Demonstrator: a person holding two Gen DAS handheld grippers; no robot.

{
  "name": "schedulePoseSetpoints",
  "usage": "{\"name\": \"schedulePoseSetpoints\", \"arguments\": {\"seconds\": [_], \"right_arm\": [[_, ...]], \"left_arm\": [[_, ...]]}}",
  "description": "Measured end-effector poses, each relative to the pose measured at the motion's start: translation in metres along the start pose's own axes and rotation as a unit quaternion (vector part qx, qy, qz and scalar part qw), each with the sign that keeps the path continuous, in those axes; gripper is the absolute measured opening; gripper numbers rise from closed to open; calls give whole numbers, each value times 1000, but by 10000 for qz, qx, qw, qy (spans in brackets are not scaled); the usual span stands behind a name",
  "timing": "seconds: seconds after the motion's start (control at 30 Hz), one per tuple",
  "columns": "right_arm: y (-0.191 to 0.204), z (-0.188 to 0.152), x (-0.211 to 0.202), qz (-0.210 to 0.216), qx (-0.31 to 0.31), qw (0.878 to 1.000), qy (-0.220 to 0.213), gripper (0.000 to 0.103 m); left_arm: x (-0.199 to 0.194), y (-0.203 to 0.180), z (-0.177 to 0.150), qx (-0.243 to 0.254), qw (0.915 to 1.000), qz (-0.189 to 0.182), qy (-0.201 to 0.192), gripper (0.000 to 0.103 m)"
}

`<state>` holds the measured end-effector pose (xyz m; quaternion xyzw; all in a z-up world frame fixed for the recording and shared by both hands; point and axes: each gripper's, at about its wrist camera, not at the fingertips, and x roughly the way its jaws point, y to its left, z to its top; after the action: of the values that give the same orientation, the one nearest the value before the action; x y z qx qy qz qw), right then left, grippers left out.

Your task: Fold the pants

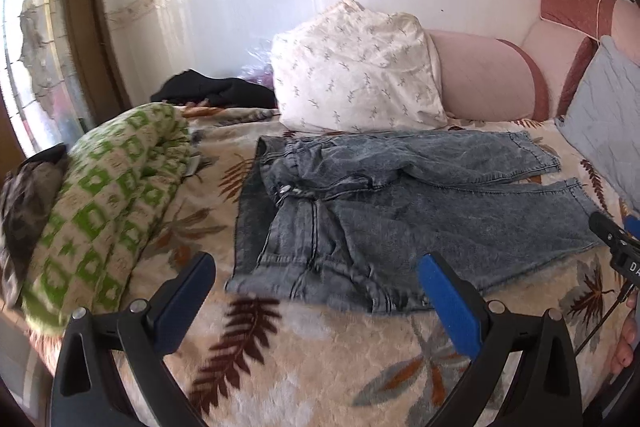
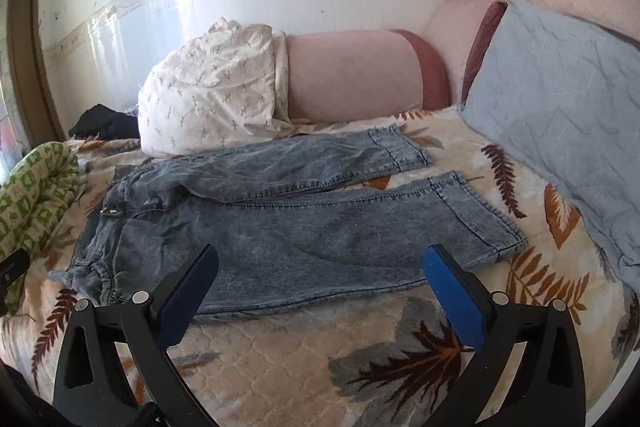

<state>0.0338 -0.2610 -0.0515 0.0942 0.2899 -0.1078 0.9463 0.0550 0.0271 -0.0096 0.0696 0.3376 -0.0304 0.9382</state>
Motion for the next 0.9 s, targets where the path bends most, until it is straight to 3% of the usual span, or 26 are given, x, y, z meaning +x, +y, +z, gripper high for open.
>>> {"name": "schedulePoseSetpoints", "arguments": {"seconds": [0.13,0.3,0.4,0.53,0.77,0.9], "right_arm": [[-27,19,11,113,306,9992,222,103],[-66,64,54,6,259,9985,485,103],[-85,86,89,-150,278,9964,789,103],[-123,108,133,37,976,9915,855,103],[-155,169,227,231,1211,9838,1299,103],[-161,192,285,351,1513,9751,1581,99]], "left_arm": [[36,19,37,30,9998,-62,164,103],[84,25,78,185,9991,305,232,103],[112,10,97,379,9985,18,393,103],[165,3,124,505,9950,-251,827,103],[261,67,153,-84,9876,367,1524,103],[294,93,161,-340,9830,433,1751,103]]}}
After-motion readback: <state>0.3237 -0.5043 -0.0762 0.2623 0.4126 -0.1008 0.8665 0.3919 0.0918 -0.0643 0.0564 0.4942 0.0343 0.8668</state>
